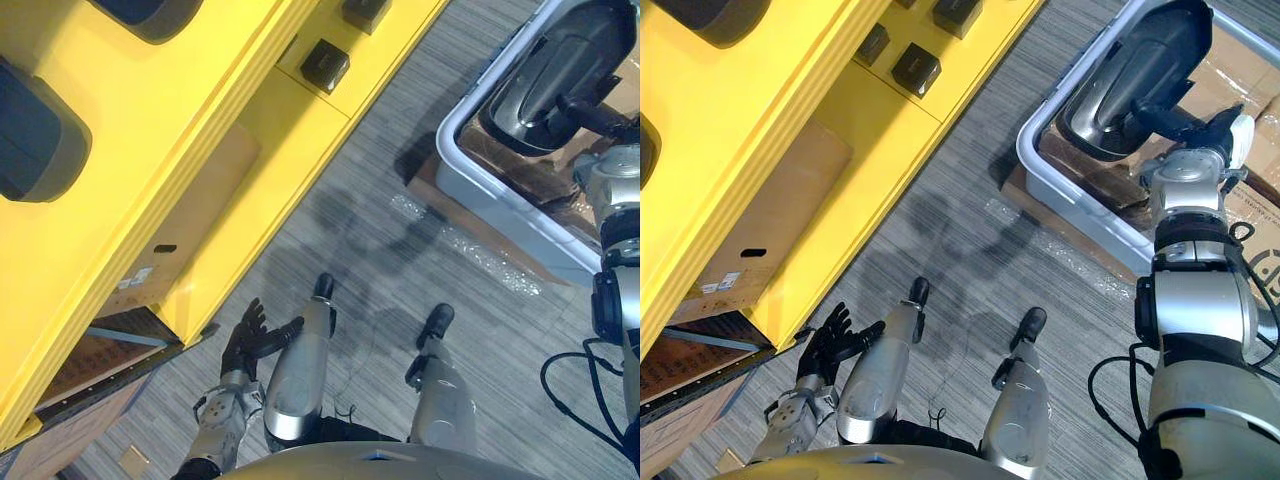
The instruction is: Walk over and take three plastic housings, then place them on the shelf
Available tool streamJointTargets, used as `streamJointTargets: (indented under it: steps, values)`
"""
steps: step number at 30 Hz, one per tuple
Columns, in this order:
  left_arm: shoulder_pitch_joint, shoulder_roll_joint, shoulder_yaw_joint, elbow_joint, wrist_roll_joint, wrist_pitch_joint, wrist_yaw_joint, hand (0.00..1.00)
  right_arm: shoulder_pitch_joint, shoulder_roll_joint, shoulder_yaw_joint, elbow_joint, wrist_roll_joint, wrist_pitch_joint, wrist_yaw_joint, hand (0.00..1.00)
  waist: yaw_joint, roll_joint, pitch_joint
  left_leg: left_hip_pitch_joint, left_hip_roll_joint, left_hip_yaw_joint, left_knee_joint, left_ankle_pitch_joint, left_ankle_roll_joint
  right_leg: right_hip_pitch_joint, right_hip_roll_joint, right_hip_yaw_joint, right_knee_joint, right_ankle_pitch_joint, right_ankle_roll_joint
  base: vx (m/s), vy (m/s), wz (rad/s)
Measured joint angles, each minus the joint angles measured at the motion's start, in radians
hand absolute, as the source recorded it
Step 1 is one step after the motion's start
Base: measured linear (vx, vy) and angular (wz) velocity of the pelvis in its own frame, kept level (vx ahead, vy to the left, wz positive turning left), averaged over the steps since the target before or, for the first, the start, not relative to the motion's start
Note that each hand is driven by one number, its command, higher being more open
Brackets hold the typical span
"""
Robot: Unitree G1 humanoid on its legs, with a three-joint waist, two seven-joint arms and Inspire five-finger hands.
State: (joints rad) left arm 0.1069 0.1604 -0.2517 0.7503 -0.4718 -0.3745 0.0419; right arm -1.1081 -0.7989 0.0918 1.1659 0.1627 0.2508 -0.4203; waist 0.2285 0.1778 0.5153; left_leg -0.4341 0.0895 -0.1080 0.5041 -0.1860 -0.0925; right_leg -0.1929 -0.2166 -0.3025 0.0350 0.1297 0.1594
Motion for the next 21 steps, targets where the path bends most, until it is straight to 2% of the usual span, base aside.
streamJointTargets:
  steps: [5, 7, 10, 14, 16, 21]
  values:
    - [0.0, 0.002, -0.006, 0.001, -0.012, 0.003, -0.001, 1.0, 0.0, -0.091, 0.022, 0.019, -0.022, 0.045, 0.053, 0.0, 0.003, 0.004, -0.002, -0.009, -0.008, -0.005, 0.002, 0.001, 0.002, -0.005, -0.008, -0.011, 0.008, -0.003, 0.001, -0.01, 0.015, 0.05]
    - [0.0, 0.002, -0.006, 0.001, -0.014, 0.002, -0.002, 1.0, 0.0, -0.1, 0.022, 0.035, -0.041, 0.056, 0.074, 0.0, 0.002, 0.004, -0.003, -0.01, -0.007, -0.005, 0.003, 0.001, 0.002, -0.011, -0.008, -0.011, 0.017, -0.008, -0.001, 0.0, 0.0, 0.0]
    - [0.0, 0.002, -0.016, 0.0, -0.029, 0.007, -0.002, 1.0, 0.018, -0.085, 0.02, 0.08, -0.069, 0.07, 0.168, 0.0, 0.001, 0.012, -0.008, -0.01, -0.007, -0.007, 0.003, 0.001, 0.002, -0.009, -0.008, -0.016, 0.018, -0.009, -0.001, 0.0, 0.0, 0.0]
    - [0.003, 0.001, -0.02, -0.014, -0.032, 0.009, -0.001, 1.0, 0.039, -0.075, 0.022, 0.084, -0.13, 0.042, 0.203, 0.0, 0.001, 0.015, -0.01, -0.01, -0.007, -0.009, 0.006, 0.001, 0.002, -0.007, -0.008, -0.018, 0.018, -0.009, -0.001, 0.0, 0.0, 0.0]
    - [0.004, 0.002, -0.019, -0.019, -0.033, 0.015, 0.0, 1.0, 0.046, -0.063, 0.024, 0.079, -0.158, -0.014, 0.216, 0.0, -0.001, 0.015, -0.01, -0.009, -0.007, -0.009, 0.01, 0.001, 0.002, -0.002, -0.008, -0.019, 0.018, -0.009, -0.001, 0.0, 0.0, 0.0]
    - [0.023, 0.003, -0.014, -0.055, -0.033, 0.038, 0.002, 1.0, 0.1, -0.059, 0.041, 0.065, -0.197, -0.083, 0.239, 0.0, 0.001, 0.015, -0.01, 0.009, -0.007, -0.011, 0.011, 0.001, 0.003, 0.019, -0.008, -0.023, 0.018, -0.009, -0.001, -0.01, 0.006, 0.01]
